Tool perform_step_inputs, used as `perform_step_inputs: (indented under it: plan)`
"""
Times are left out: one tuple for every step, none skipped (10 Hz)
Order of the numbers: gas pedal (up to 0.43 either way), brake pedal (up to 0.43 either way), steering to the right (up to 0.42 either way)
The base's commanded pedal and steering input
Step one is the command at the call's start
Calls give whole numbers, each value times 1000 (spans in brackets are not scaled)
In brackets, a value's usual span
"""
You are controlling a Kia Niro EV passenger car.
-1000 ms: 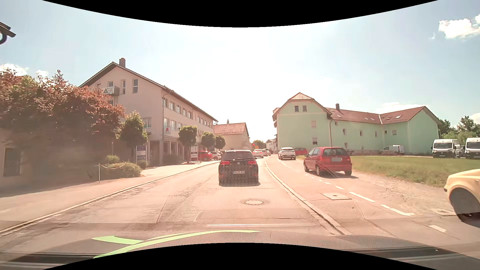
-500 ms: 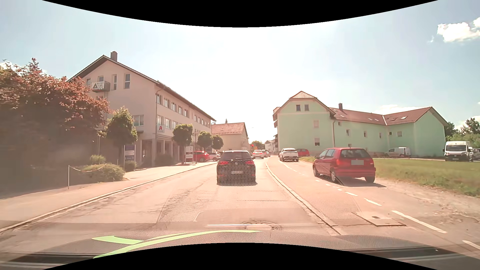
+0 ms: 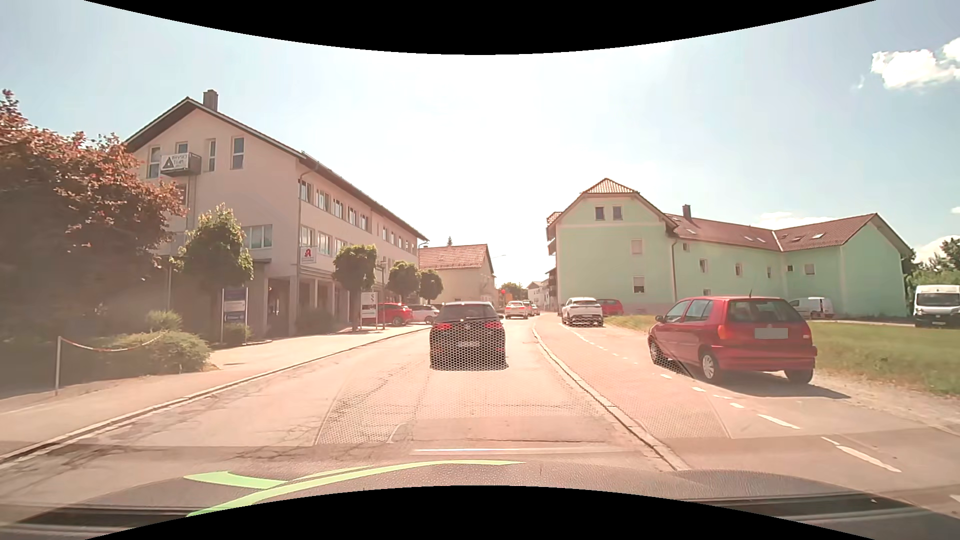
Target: Follow the waypoints while adhering to traffic rules and regulations
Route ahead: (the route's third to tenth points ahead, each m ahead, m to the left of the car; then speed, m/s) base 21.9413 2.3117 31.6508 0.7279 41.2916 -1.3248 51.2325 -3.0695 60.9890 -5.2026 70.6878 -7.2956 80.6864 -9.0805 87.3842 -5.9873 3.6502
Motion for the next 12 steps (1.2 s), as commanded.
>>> perform_step_inputs:
  plan:
    - [79,0,12]
    - [87,0,12]
    - [87,0,12]
    - [87,0,12]
    - [87,0,13]
    - [87,0,13]
    - [87,0,13]
    - [87,0,13]
    - [87,0,13]
    - [87,0,14]
    - [87,0,15]
    - [87,0,16]
